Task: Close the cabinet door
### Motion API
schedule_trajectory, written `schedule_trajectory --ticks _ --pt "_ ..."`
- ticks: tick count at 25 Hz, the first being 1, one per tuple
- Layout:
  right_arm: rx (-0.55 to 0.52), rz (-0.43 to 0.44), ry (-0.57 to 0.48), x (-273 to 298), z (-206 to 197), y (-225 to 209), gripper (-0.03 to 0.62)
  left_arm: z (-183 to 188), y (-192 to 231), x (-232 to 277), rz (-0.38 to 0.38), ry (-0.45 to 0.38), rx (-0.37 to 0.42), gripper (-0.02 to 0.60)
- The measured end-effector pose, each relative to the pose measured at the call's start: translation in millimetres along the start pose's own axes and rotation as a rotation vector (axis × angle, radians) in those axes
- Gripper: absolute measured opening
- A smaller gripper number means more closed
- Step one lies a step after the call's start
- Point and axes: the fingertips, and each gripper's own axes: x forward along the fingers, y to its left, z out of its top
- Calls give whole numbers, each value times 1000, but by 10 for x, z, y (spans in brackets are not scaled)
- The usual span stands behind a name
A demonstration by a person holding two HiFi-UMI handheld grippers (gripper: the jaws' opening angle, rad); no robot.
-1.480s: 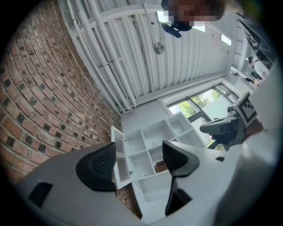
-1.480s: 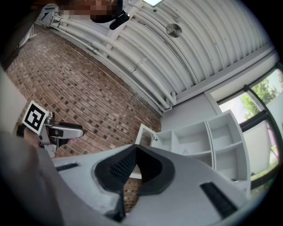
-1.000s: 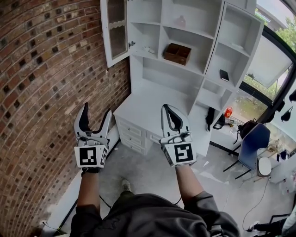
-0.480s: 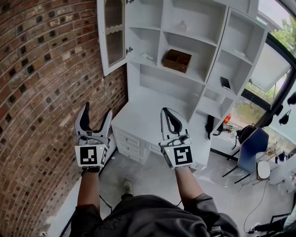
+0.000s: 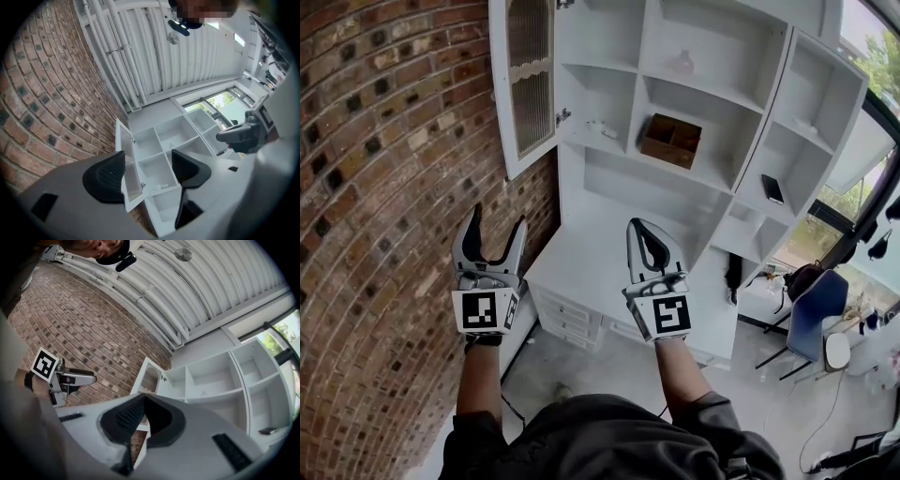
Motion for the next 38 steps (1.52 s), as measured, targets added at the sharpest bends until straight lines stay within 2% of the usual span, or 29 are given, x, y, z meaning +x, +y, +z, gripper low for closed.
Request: schedule_trajectory --ticks 9,16,20,32,38 --pt "-18 -36 -1 810 -237 -13 -2 -410 568 713 -22 -9 -13 296" --pt "-22 -49 -8 1157 -382 43 -2 -659 809 1075 -47 -5 -29 283" --pt "-20 -45 -17 1313 -464 5 -2 -731 909 1287 -48 -8 -11 279" --pt "-21 15 -38 1750 -713 -266 -2 -960 1283 2134 23 2 -14 264" --pt "-25 18 -37 1868 -800 -474 -2 -1055 1538 2528 67 20 15 254"
